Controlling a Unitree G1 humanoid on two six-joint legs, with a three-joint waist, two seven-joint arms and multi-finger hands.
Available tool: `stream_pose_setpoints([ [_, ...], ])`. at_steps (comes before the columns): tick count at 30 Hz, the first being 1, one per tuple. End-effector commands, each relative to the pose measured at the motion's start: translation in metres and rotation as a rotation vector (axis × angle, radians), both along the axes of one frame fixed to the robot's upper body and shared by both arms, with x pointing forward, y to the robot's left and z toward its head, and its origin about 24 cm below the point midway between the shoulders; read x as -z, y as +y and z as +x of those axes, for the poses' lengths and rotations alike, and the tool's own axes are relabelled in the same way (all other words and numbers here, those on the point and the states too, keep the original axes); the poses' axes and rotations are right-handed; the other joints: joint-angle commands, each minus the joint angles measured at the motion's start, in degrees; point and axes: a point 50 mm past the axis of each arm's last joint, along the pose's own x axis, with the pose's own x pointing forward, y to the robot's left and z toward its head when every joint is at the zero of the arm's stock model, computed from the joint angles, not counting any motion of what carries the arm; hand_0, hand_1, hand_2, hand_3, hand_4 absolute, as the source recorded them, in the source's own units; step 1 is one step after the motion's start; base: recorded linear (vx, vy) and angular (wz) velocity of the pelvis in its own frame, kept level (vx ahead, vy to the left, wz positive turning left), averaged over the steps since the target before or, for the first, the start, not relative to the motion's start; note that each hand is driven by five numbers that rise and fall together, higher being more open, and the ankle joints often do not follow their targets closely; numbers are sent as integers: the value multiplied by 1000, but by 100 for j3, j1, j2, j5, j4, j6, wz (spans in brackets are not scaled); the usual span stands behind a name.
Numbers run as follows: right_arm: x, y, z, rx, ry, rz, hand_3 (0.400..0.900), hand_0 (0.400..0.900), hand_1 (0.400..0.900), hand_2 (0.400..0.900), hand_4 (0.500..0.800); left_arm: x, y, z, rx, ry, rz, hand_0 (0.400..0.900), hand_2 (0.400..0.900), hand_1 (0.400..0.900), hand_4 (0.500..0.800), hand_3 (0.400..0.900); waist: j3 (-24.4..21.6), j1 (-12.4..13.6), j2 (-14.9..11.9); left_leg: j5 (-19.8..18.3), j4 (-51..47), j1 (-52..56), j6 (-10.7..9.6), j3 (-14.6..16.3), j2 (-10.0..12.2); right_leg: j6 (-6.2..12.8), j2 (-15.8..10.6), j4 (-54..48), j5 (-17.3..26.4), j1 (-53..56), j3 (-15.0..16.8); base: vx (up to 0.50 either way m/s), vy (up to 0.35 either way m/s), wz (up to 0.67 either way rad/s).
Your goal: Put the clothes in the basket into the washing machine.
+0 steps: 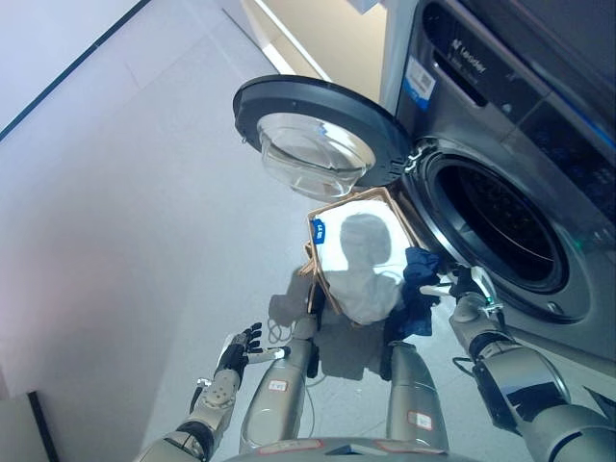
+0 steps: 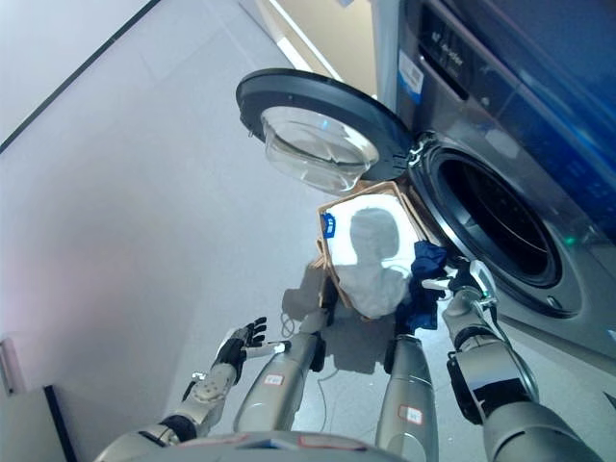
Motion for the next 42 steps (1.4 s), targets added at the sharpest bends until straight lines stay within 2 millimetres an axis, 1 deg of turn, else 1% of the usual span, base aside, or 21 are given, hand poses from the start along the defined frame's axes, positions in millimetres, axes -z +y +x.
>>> stream_pose_setpoints([
  [1,-29,-27,9,55,-74,-109,900,900,900,900,800,0,2,-1,-40,-5,7,900,900,900,800,900,162,53,19,-870,585,-25,362,80,-556,111,-105,-1499,1220,341,-54,-40,35,16],
  [2,-36,-34,10,73,-82,-125,900,900,900,900,800,-1,0,1,-36,-17,4,900,900,900,800,900,196,75,60,-862,606,-98,359,78,-577,103,-113,-1435,1205,263,-73,-29,36,7],
  [5,-45,-47,7,117,-74,-152,900,900,900,900,800,-4,-9,6,-5,-44,-11,900,900,900,800,900,268,200,198,-838,639,-246,370,51,-624,96,-161,-1330,1176,107,-107,-22,53,8],
  [6,-52,-53,8,131,-88,-166,900,900,900,900,800,-6,-11,7,-1,-56,-20,900,900,900,800,900,315,237,249,-830,672,-313,373,49,-645,97,-180,-1268,1164,39,-115,-23,52,7],
  [8,-56,-59,7,143,-95,-181,900,900,900,900,800,-8,-14,9,0,-72,-33,900,900,900,800,900,370,279,317,-826,734,-430,380,44,-683,87,-202,-1147,1129,-90,-110,18,33,8],
  [9,-60,-62,8,150,-104,-189,900,900,900,900,800,-8,-15,10,2,-79,-33,900,900,900,800,900,405,288,330,-970,789,-407,367,26,-715,114,-222,-1021,950,-93,-79,70,17,7],
  [10,-62,-63,8,154,-113,-190,900,900,900,900,800,-10,-15,12,1,-85,-35,900,900,900,800,900,428,308,344,-979,828,-454,369,16,-727,108,-231,-967,924,-142,-74,75,17,6],
  [15,-60,-61,9,149,-116,-190,900,900,900,900,800,-12,-17,15,0,-100,-37,900,900,900,800,900,520,308,375,-1025,1013,-641,390,-11,-801,86,-292,-695,813,-297,-101,4,16,7],
  [18,-55,-56,8,140,-105,-184,900,900,900,900,800,-14,-17,19,-12,-112,-38,900,900,900,800,900,556,321,401,-1044,1134,-810,390,-40,-851,76,-336,-545,762,-454,-114,-15,6,14],
  [21,-54,-59,5,157,-89,-187,900,900,900,900,800,-15,-18,21,-4,-121,-37,900,900,900,800,900,573,402,469,-1019,1167,-914,381,-97,-878,62,-387,-419,694,-538,-169,-7,-7,21],
  [24,-49,-61,0,173,-75,-181,900,900,900,900,800,-14,-19,18,0,-115,-41,900,900,900,800,900,561,447,509,-1008,1215,-986,383,-166,-920,46,-428,-311,637,-580,-233,-1,-15,19],
  [27,-48,-62,-2,180,-65,-182,900,900,900,900,800,-14,-19,17,2,-117,-42,900,900,900,800,900,576,489,549,-1020,1318,-1117,386,-175,-968,23,-447,-118,579,-732,-218,-19,12,9],
  [33,-52,-77,-12,214,-18,-235,900,900,900,900,800,-12,-25,12,19,-103,-51,900,900,900,800,900,561,569,700,-1017,1546,-1584,373,-122,-1018,-27,-515,254,477,-1253,-130,-43,35,4],
  [35,-58,-83,-13,226,-13,-256,900,900,900,900,800,-11,-25,11,19,-100,-51,900,900,900,800,900,563,587,748,-1056,1752,-1787,374,-93,-1056,-66,-555,524,399,-1466,-71,-47,42,2],
  [36,-66,-90,-13,236,-20,-284,900,900,900,900,800,-11,-25,9,12,-99,-52,900,900,900,800,900,540,610,795,-1087,1899,-1965,372,-43,-1081,-88,-595,730,361,-1670,-33,-28,39,1],
  [37,-67,-90,-13,236,-20,-284,900,900,900,900,800,-10,-25,9,12,-99,-52,900,900,900,800,900,533,613,791,-1089,1904,-1977,373,-39,-1083,-87,-597,739,357,-1685,-28,-20,36,2],
  [38,-70,-95,-14,242,-20,-297,843,843,843,843,766,-10,-26,9,13,-100,-52,900,900,900,800,900,520,623,812,-1105,1947,-2045,370,-26,-1082,-92,-617,787,335,-1753,14,0,0,0],
  [39,-77,-102,-17,259,-15,-320,639,639,639,639,644,-11,-28,8,14,-104,-55,900,900,900,800,900,507,647,851,-1120,2038,-2152,364,-15,-1099,-109,-637,932,292,-1867,32,-9,26,4],
  [40,-81,-105,-17,267,-23,-330,616,616,616,616,629,-11,-29,8,11,-107,-58,900,900,900,800,900,495,662,863,-1137,2087,-2204,363,-4,-1099,-111,-655,1003,259,-1918,47,-3,25,5],
  [41,-85,-108,-18,274,-30,-340,400,400,400,400,500,-12,-29,8,8,-112,-62,900,900,900,800,900,489,666,881,-1147,2129,-2252,359,16,-1113,-117,-665,1077,239,-1975,68,6,9,3],
  [42,-85,-108,-18,274,-30,-340,400,400,400,400,500,-12,-29,8,8,-112,-62,900,900,900,800,900,485,668,879,-1149,2132,-2258,359,19,-1114,-116,-666,1082,237,-1983,71,5,10,3],
])
